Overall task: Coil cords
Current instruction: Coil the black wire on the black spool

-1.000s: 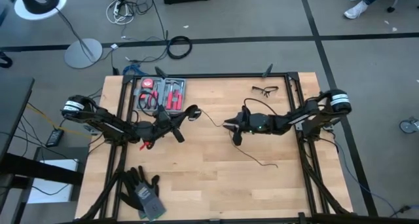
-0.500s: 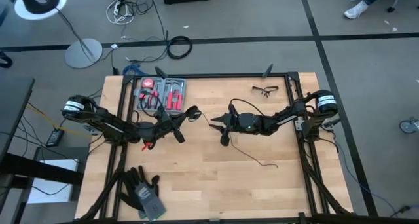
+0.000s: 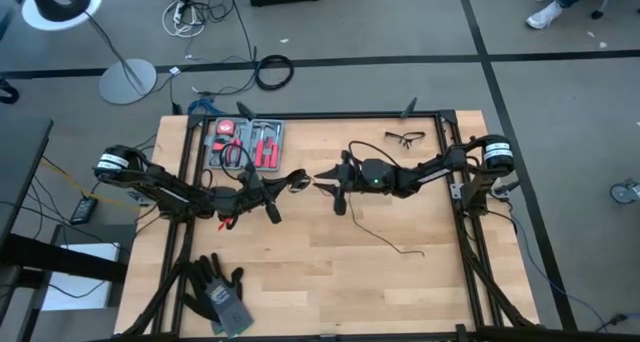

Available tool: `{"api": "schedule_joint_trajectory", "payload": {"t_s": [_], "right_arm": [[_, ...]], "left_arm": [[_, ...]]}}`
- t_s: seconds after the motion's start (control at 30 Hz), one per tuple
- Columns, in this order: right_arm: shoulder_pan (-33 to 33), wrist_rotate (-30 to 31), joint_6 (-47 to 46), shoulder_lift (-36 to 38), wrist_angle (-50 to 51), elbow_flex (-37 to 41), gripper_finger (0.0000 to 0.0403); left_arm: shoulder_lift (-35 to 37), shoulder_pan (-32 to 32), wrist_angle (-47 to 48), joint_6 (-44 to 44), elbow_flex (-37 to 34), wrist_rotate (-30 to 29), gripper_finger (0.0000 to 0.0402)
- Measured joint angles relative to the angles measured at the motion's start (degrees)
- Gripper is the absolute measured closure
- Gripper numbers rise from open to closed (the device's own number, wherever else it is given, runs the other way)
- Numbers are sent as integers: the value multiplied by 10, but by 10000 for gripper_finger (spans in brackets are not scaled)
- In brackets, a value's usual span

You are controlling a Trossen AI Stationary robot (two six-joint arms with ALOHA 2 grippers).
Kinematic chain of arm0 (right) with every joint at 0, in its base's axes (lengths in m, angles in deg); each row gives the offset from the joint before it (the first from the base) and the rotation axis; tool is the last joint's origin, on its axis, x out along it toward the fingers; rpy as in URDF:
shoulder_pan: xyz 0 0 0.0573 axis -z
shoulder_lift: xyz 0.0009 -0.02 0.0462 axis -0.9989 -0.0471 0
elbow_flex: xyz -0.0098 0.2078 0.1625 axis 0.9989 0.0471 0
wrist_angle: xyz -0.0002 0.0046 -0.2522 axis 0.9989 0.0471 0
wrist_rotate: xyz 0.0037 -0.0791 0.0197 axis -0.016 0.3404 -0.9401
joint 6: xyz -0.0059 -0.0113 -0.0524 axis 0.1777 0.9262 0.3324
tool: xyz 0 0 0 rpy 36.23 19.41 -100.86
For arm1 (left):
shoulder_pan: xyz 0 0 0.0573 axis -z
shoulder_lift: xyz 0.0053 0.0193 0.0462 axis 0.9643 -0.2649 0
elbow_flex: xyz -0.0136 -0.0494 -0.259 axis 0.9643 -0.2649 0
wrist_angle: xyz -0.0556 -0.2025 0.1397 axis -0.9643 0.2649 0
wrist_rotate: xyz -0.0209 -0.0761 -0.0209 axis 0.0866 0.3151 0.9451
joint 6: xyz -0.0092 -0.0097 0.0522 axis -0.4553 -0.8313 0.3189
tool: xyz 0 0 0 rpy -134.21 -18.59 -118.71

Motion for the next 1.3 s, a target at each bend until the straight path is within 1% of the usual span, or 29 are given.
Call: {"api": "schedule_joint_trajectory", "payload": {"t_s": [0.1,0.3,0.37,0.5,0.57,0.63,0.77,0.83,0.93,1.0,1.17,1.3], "right_arm": [[1,-41,-1,0,-5,0,291],[2,-39,-2,0,0,0,291],[3,-7,-6,0,17,0,291],[9,95,-12,16,95,0,296],[14,119,-5,36,118,0,302],[18,119,-3,56,121,0,308],[20,107,-3,85,118,0,319],[21,74,-4,91,114,0,322],[20,4,-22,90,116,0,323],[20,-21,-32,85,118,0,322],[15,-25,-54,84,131,0,321],[10,-29,-70,84,143,0,321]], "left_arm": [[0,-1,0,-7,0,0,402],[0,-1,0,-10,0,0,401],[0,-1,0,-10,0,0,401],[0,-1,-1,-11,0,0,401],[0,-1,-1,-11,0,-1,401],[0,-1,-1,-11,0,-2,401],[0,-1,0,-11,0,-7,402],[0,-1,2,-11,0,-9,402],[0,-1,5,-11,0,-14,401],[0,-1,6,-11,0,-15,402],[0,-1,7,-11,0,-16,402],[0,-1,8,-11,0,-32,401]]}}
